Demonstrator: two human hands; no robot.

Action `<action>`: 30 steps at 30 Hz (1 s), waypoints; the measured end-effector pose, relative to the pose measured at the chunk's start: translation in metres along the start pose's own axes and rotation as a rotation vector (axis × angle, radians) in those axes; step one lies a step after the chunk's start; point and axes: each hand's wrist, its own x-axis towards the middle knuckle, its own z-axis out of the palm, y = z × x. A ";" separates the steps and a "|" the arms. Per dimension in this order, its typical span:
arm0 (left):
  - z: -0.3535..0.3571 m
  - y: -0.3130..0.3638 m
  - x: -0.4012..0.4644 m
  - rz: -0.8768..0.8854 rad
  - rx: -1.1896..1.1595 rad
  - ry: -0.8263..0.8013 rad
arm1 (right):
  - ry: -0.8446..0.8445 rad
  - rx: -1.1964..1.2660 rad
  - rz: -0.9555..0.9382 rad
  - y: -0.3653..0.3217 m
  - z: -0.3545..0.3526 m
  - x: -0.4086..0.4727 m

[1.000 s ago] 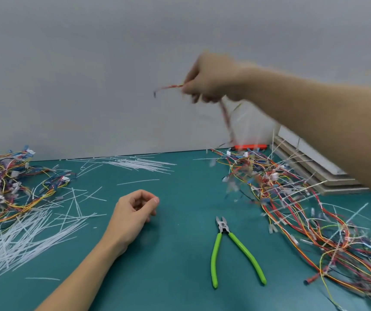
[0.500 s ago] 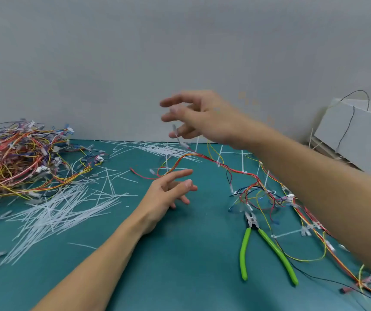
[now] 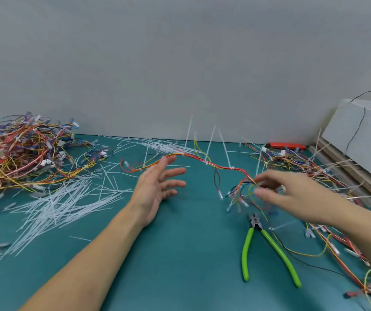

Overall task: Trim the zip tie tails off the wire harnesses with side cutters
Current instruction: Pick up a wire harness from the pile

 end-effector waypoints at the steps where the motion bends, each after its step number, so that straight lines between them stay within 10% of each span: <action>1: -0.001 0.000 0.001 -0.008 -0.057 0.018 | -0.055 -0.027 0.013 0.007 0.006 -0.002; 16: -0.020 0.001 0.007 -0.078 -0.511 0.178 | 0.299 0.113 0.027 -0.019 -0.028 0.032; 27: -0.021 0.001 0.007 -0.078 -0.505 0.186 | -0.543 1.145 0.169 -0.081 -0.017 0.023; 30: -0.018 0.003 0.005 -0.084 -0.441 0.174 | -0.538 1.328 0.276 -0.083 0.020 0.026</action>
